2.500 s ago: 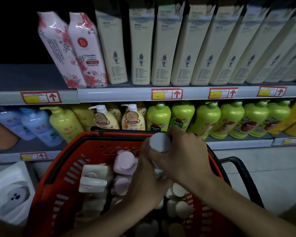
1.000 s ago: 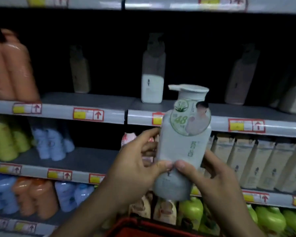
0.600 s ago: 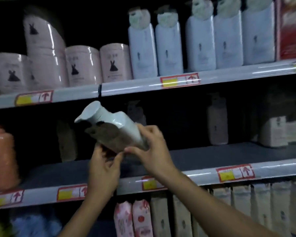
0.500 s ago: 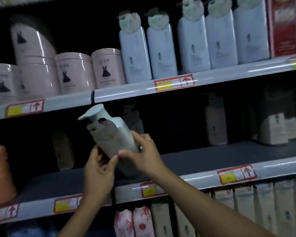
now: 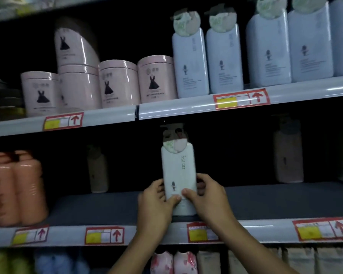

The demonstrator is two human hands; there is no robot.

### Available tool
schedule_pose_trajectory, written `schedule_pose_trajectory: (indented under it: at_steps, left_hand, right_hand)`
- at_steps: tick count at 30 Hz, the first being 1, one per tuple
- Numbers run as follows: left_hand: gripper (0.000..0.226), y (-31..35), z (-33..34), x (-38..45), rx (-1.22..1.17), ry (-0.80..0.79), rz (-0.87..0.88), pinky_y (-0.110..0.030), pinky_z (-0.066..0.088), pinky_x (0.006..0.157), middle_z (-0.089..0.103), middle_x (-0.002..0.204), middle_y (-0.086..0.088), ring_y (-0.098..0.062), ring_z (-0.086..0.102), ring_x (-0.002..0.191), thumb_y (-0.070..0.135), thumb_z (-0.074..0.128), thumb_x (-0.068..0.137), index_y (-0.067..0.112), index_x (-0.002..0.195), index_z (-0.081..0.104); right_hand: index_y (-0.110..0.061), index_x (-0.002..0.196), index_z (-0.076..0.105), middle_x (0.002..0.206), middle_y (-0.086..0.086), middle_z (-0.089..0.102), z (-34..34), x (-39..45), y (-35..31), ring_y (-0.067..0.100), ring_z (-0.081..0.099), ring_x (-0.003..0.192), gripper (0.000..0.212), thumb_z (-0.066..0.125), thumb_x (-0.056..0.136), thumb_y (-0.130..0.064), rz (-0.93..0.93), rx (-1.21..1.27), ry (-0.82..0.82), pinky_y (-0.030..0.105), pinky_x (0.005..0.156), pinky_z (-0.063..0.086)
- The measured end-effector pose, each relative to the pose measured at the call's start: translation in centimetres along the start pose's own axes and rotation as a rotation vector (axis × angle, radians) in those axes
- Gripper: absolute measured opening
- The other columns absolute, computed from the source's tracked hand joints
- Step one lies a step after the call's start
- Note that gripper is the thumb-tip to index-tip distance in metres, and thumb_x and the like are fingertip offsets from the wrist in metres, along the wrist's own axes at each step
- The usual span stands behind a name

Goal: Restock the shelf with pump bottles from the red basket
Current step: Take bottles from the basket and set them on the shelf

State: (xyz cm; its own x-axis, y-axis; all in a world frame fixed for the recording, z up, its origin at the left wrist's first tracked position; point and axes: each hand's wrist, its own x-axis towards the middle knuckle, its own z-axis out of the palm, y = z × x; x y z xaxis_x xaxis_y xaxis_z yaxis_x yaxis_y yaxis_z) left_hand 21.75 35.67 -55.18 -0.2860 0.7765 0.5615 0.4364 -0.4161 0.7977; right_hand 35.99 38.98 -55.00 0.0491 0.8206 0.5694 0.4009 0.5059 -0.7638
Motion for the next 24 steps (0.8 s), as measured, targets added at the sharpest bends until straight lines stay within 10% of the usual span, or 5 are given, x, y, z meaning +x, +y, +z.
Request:
schedule_pose_trajectory:
  at_steps: [3,9,14,18,24]
  left_hand:
    - [0.046,0.2,1.0,-0.6,-0.018,0.037,0.014,-0.029,0.061,0.087,0.074,0.116,-0.001,-0.009,0.071,0.103,0.004,0.082,0.081,0.015,0.122,0.065]
    - [0.045,0.1,2.0,-0.3,0.069,0.081,0.026,-0.039,0.062,0.087,0.073,0.117,-0.004,-0.015,0.071,0.105,0.011,0.083,0.080,0.013,0.121,0.064]
    - [0.055,0.4,1.8,-1.0,0.105,0.080,0.045,-0.031,0.062,0.085,0.071,0.122,-0.003,-0.012,0.071,0.104,0.013,0.083,0.081,0.014,0.129,0.059]
    - [0.069,1.9,1.0,-2.7,0.004,0.050,0.102,-0.002,0.049,0.075,0.060,0.115,0.020,0.015,0.060,0.092,0.016,0.084,0.081,0.025,0.140,0.051]
    - [0.055,3.0,1.6,-9.7,-0.085,-0.032,0.115,-0.016,0.057,0.086,0.066,0.122,0.009,-0.001,0.067,0.105,0.029,0.079,0.086,0.020,0.136,0.057]
  right_hand:
    - [-0.022,0.125,0.069,0.097,-0.013,0.071,-0.2,-0.3,0.4,-0.001,0.067,0.089,0.040,0.078,0.086,-0.021,-0.047,0.027,0.030,0.004,0.070,0.050]
    - [-0.025,0.134,0.063,0.115,0.003,0.072,-0.7,-0.6,0.3,0.011,0.069,0.101,0.040,0.070,0.094,-0.021,-0.061,0.056,-0.004,0.033,0.088,0.060]
    - [-0.018,0.138,0.060,0.120,-0.003,0.070,-1.5,-1.0,0.3,0.012,0.067,0.113,0.043,0.067,0.096,-0.028,-0.027,0.062,-0.036,0.013,0.088,0.053]
    - [-0.021,0.153,0.042,0.150,0.004,0.052,-3.7,-3.0,0.0,0.019,0.048,0.138,0.059,0.056,0.100,-0.042,-0.060,-0.027,0.134,0.034,0.112,0.040]
    - [-0.035,0.150,0.043,0.143,-0.020,0.050,-7.7,-12.2,2.5,-0.003,0.048,0.132,0.049,0.051,0.102,-0.045,-0.174,0.029,0.037,0.021,0.104,0.043]
